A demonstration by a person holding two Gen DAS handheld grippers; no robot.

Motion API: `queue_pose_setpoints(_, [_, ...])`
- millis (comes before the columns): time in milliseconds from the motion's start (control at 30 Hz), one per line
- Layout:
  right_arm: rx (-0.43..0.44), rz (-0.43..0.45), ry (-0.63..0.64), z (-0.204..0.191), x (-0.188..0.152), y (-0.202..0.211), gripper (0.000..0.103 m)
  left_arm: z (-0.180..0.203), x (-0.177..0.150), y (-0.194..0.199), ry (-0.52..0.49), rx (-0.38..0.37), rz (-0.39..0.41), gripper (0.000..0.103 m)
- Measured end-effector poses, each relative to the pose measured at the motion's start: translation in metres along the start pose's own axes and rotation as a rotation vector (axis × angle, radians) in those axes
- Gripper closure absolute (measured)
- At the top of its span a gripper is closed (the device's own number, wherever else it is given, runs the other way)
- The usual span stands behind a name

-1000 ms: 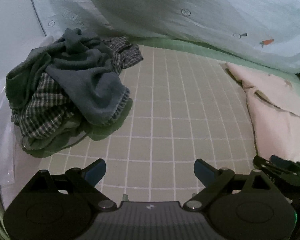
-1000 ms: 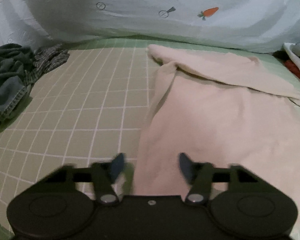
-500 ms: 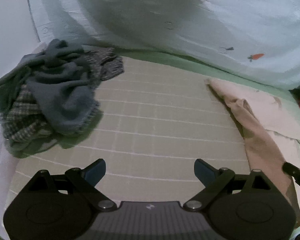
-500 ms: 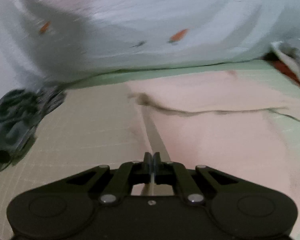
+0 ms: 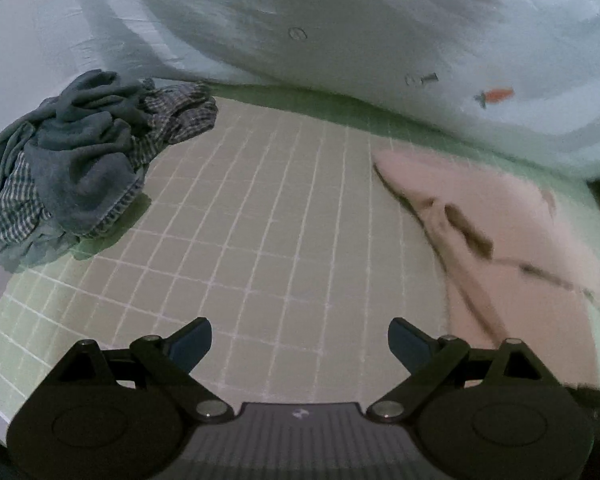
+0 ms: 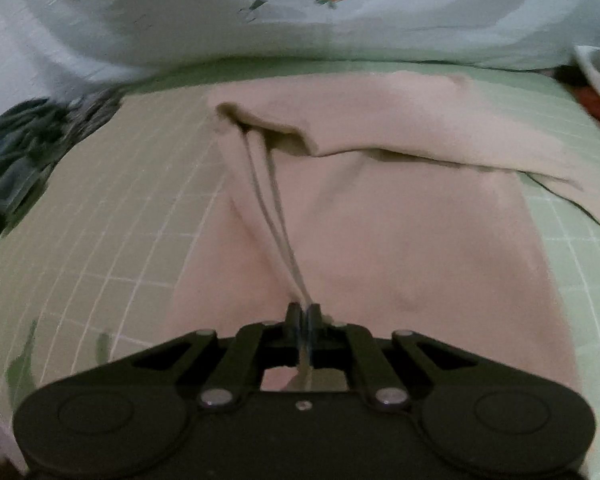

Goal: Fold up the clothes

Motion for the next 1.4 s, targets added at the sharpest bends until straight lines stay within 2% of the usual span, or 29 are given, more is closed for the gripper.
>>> queue_pose_setpoints(67, [0.060,0.002,0.004,0.010,0.010,0.007,0.077,0.008,0.005,-0.002,0.036,0.016,0.014,0.008])
queue_pose_setpoints(167, [0.126,0.057,-0.010,0.032,0.034,0.021,0.069,0.018,0.013,-0.012,0.096,0.031,0.011,0.008])
queue_pose_setpoints(267, [0.107,0.118,-0.035,0.059,0.065,0.026,0.064,0.028,0.021,-0.026,0.150,0.037,-0.006,0.008])
queue_pose_setpoints(333, [0.054,0.150,-0.064,0.082,0.086,0.022,0.058,0.036,0.029,-0.038,0.168,0.039,-0.022,0.008])
queue_pose_setpoints(367, [0.022,0.164,-0.085,0.096,0.096,0.019,0.051,0.040,0.033,-0.045,0.174,0.039,-0.028,0.008])
queue_pose_setpoints(467, [-0.078,0.188,-0.154,0.135,0.122,0.003,0.040,0.050,0.048,-0.063,0.157,0.045,-0.028,0.008])
queue_pose_setpoints(500, [-0.111,0.195,-0.173,0.147,0.130,-0.004,0.028,0.052,0.053,-0.070,0.150,0.051,-0.031,0.008])
queue_pose_setpoints(567, [-0.183,0.206,-0.207,0.169,0.144,-0.019,0.014,0.053,0.062,-0.085,0.148,0.056,-0.047,0.008])
queue_pose_setpoints(633, [-0.220,0.194,-0.233,0.187,0.154,-0.034,0.015,0.052,0.071,-0.100,0.149,0.060,-0.072,0.008])
queue_pose_setpoints(767, [-0.231,0.120,-0.223,0.203,0.166,-0.060,0.019,0.051,0.090,-0.115,0.145,0.082,-0.081,0.008])
queue_pose_setpoints(933, [-0.214,0.104,-0.218,0.212,0.166,-0.066,0.020,0.058,0.102,-0.124,0.093,0.085,-0.070,0.008])
queue_pose_setpoints(967, [-0.205,0.113,-0.241,0.215,0.166,-0.065,0.024,0.060,0.103,-0.125,0.083,0.084,-0.070,0.008])
queue_pose_setpoints(1033, [-0.214,0.123,-0.241,0.216,0.166,-0.062,0.050,0.062,0.103,-0.127,0.069,0.077,-0.074,0.008])
queue_pose_setpoints(1100, [-0.231,0.123,-0.222,0.216,0.170,-0.061,0.092,0.062,0.103,-0.128,0.070,0.073,-0.079,0.008])
queue_pose_setpoints(1133, [-0.222,0.129,-0.217,0.215,0.174,-0.058,0.098,0.062,0.104,-0.128,0.074,0.070,-0.078,0.008])
queue_pose_setpoints(1267, [-0.173,0.174,-0.179,0.206,0.190,-0.042,0.099,0.063,0.106,-0.126,0.080,0.055,-0.055,0.008])
queue_pose_setpoints(1333, [-0.145,0.221,-0.126,0.193,0.202,-0.029,0.099,0.064,0.109,-0.125,0.079,0.048,-0.047,0.008])
queue_pose_setpoints(1400, [-0.102,0.308,-0.125,0.190,0.218,-0.008,0.099,0.064,0.113,-0.125,0.070,0.049,-0.037,0.008])
Point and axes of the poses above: each gripper's, at about its wrist camera, not at the fingertips, and y roughly against the way its jaws point, z to its right, x to its top, the point moved 3 cm from there along -y, roughly the way its jaws point, and after that the axes turned 12 degrees about -y, right-handed, at the moved point
